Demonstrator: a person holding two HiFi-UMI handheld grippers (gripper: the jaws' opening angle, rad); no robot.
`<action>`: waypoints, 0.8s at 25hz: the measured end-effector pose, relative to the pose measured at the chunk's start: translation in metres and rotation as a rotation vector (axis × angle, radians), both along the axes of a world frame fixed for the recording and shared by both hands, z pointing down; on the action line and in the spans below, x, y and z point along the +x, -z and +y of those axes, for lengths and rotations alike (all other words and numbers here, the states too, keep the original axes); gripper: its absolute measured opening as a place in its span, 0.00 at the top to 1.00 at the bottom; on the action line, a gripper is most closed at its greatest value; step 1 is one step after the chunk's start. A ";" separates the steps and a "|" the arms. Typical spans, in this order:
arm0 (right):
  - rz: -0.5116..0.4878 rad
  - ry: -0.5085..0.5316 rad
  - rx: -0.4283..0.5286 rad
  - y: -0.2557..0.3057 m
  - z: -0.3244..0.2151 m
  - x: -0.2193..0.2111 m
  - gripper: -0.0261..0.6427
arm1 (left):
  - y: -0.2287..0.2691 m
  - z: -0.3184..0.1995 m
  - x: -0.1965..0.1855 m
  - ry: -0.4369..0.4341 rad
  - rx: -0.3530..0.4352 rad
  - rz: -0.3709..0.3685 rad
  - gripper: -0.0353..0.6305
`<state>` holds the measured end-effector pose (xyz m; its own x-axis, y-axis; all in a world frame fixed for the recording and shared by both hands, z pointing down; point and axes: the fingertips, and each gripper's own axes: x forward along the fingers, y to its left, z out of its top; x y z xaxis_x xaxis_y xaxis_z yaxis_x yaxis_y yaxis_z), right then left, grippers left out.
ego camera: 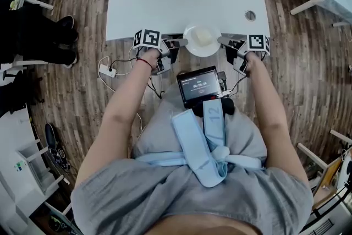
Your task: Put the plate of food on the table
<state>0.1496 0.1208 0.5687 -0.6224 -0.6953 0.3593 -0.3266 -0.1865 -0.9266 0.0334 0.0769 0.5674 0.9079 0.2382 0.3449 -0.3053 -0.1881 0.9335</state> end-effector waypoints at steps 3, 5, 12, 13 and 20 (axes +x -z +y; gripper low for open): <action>-0.011 -0.002 -0.008 -0.001 0.001 -0.001 0.90 | 0.000 0.000 0.000 0.007 0.001 0.002 0.90; -0.004 0.000 -0.011 -0.002 0.004 0.005 0.90 | 0.001 0.002 0.005 0.011 0.002 0.003 0.90; -0.005 0.022 0.005 0.004 -0.001 0.034 0.90 | 0.004 -0.001 0.034 0.042 0.006 0.010 0.90; -0.005 0.023 0.010 0.005 0.003 0.034 0.91 | 0.004 0.004 0.034 0.045 0.006 0.013 0.90; 0.002 0.029 -0.014 0.006 -0.034 0.050 0.91 | 0.003 -0.031 0.049 0.057 -0.017 0.017 0.90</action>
<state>0.2000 0.0873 0.5628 -0.6412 -0.6722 0.3702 -0.3337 -0.1902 -0.9233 0.0823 0.0455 0.5641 0.9261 0.1913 0.3253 -0.2988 -0.1547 0.9417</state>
